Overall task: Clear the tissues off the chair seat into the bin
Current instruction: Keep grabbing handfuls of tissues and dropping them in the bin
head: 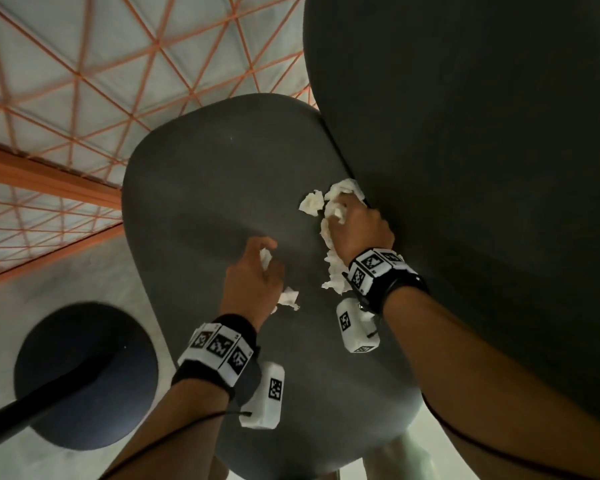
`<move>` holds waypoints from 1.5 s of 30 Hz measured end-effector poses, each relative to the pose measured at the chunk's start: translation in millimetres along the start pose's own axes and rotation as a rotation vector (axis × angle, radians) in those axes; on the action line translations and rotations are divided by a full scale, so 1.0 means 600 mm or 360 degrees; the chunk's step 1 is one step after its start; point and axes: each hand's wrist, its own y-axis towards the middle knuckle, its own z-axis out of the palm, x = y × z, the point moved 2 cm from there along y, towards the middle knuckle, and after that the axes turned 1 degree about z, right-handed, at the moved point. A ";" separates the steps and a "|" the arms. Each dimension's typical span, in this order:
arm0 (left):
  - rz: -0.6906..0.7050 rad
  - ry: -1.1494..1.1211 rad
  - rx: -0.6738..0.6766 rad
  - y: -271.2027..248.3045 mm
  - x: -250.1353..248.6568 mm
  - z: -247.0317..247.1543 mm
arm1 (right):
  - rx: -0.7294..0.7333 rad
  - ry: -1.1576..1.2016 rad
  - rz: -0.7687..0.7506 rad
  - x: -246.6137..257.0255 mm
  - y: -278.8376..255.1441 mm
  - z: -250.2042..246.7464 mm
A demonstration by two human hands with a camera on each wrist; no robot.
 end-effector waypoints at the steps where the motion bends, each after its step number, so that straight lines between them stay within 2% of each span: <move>1: 0.0013 0.0054 0.0014 0.007 -0.002 0.003 | 0.0007 0.0010 0.0018 -0.001 -0.001 -0.002; 4: 0.0044 0.0118 0.0096 0.038 -0.016 0.016 | -0.0011 0.0197 0.0054 -0.003 -0.007 -0.010; 9: 0.0237 0.0318 0.0133 0.093 -0.063 0.034 | -0.0010 0.0649 0.0061 -0.023 -0.039 -0.030; 13: 0.0253 0.0553 0.0248 0.125 -0.087 0.052 | 0.0021 0.1007 0.0113 -0.050 -0.071 -0.041; 18: 0.0167 0.0695 0.0209 0.145 -0.078 0.063 | -0.0015 0.1371 0.0270 -0.077 -0.094 -0.040; 21: 0.0145 0.0511 0.0083 0.137 -0.063 0.054 | -0.0007 0.1505 0.0294 -0.086 -0.102 -0.041; 24: 0.0218 0.0267 -0.0097 0.111 -0.048 0.033 | 0.0052 0.1565 0.0287 -0.090 -0.109 -0.039; 26: 0.0157 0.0131 -0.0173 0.086 -0.034 0.021 | 0.0100 0.1604 0.0272 -0.088 -0.114 -0.037; 29: -0.0197 -0.0334 -0.0111 0.045 -0.019 0.007 | 0.0177 0.1659 0.0274 -0.084 -0.124 -0.035; 31: -0.0321 -0.0439 -0.0061 0.022 -0.009 0.005 | 0.0272 0.1789 0.0317 -0.079 -0.128 -0.031; 33: -0.0309 -0.0415 -0.0073 0.001 0.004 0.003 | 0.0309 0.1844 0.0346 -0.071 -0.132 -0.027; 35: -0.0256 -0.0401 -0.0124 -0.016 0.017 -0.001 | 0.0226 0.1761 0.0373 -0.069 -0.133 -0.020; 38: -0.0202 -0.0512 -0.0125 -0.044 0.027 -0.007 | 0.0249 0.1850 0.0459 -0.063 -0.136 -0.009; 45: -0.0314 -0.0664 0.0117 -0.102 0.061 -0.014 | 0.0395 0.1826 0.0644 -0.040 -0.154 0.016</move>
